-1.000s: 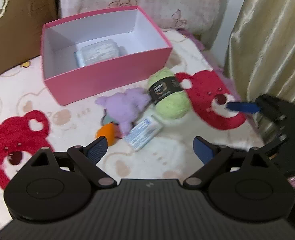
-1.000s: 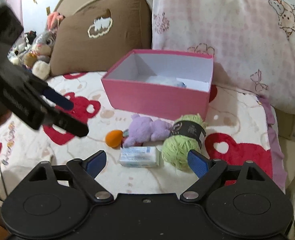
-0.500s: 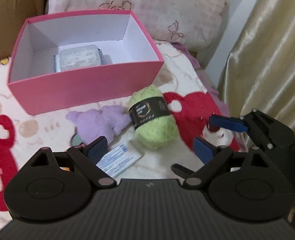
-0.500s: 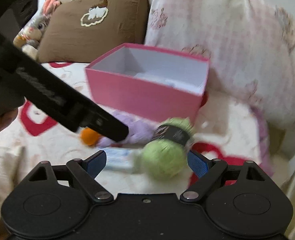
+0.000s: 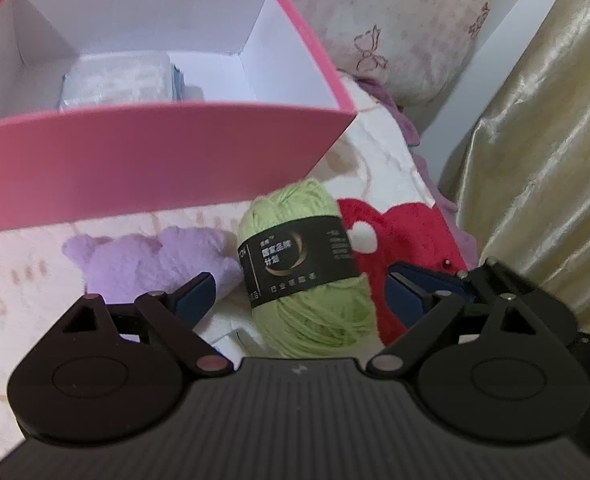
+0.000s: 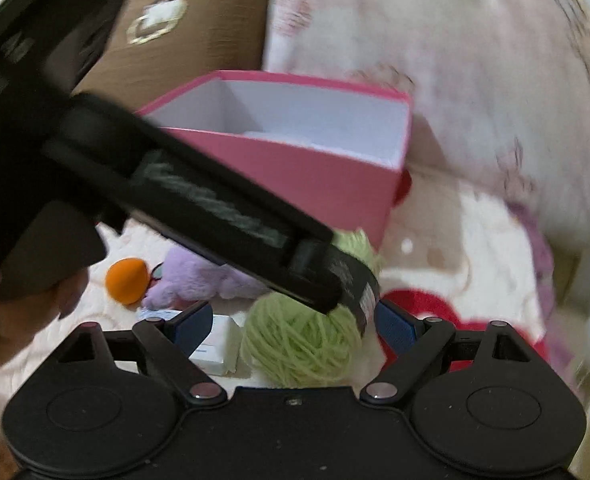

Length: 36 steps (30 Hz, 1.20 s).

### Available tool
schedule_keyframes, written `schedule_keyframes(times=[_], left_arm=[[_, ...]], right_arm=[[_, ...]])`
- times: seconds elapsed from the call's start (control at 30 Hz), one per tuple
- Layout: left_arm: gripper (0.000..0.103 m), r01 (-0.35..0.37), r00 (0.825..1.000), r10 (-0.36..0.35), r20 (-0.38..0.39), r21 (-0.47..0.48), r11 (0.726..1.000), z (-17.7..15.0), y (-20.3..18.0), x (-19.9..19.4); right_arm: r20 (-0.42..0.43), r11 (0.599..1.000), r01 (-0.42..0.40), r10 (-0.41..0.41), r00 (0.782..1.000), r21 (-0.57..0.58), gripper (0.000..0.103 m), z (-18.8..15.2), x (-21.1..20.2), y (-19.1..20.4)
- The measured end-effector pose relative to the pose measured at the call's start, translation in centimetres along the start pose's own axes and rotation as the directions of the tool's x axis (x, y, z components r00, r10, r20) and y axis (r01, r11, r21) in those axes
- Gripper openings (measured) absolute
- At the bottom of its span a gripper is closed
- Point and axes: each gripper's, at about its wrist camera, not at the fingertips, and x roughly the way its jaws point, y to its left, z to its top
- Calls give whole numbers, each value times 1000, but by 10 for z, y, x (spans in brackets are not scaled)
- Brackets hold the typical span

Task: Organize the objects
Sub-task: 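Move both grippers down to the green yarn ball beside the box, then close both grippers on the green yarn ball and lift it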

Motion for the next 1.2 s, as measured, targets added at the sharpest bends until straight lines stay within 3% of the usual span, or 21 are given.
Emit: schedule_keyframes(times=[0.13, 0.23, 0.3, 0.47, 0.53, 0.6, 0.7, 0.87, 0.93, 1.2], left_arm=[[87, 7, 1000, -7, 7, -32, 999, -5, 10, 10], [76, 39, 999, -38, 31, -36, 999, -8, 14, 13], [64, 86, 995, -85, 45, -38, 996, -9, 16, 15], [62, 114, 993, -109, 52, -104, 988, -11, 23, 20], [60, 123, 992, -117, 52, -117, 986, -12, 25, 21], [57, 130, 991, -124, 52, -130, 983, -14, 27, 22], [55, 125, 991, -120, 52, -114, 986, -16, 24, 19], [52, 125, 992, -122, 35, -96, 988, -20, 15, 5], [52, 147, 989, -142, 46, -123, 982, -22, 14, -7], [52, 156, 987, -152, 56, -69, 985, -20, -1, -67]], right_arm=[[-61, 997, -11, 16, 998, 77, 91, -12, 15, -15], [-74, 991, -59, 68, 995, 120, 91, -19, 22, -23], [-82, 985, -92, 105, 991, 148, 90, -21, 29, -25], [-27, 970, -138, 146, 989, 198, 89, -18, 30, -30], [-30, 968, -122, 131, 991, 218, 71, -18, 31, -33], [-33, 963, -132, 143, 989, 234, 65, -21, 31, -36], [-35, 967, -119, 130, 991, 225, 59, -19, 29, -33], [-49, 982, -72, 82, 995, 172, 58, -17, 13, -16], [-38, 992, -42, 47, 998, 120, 58, -15, 2, -6], [6, 996, -36, 35, 999, 81, 58, -1, -43, 23]])
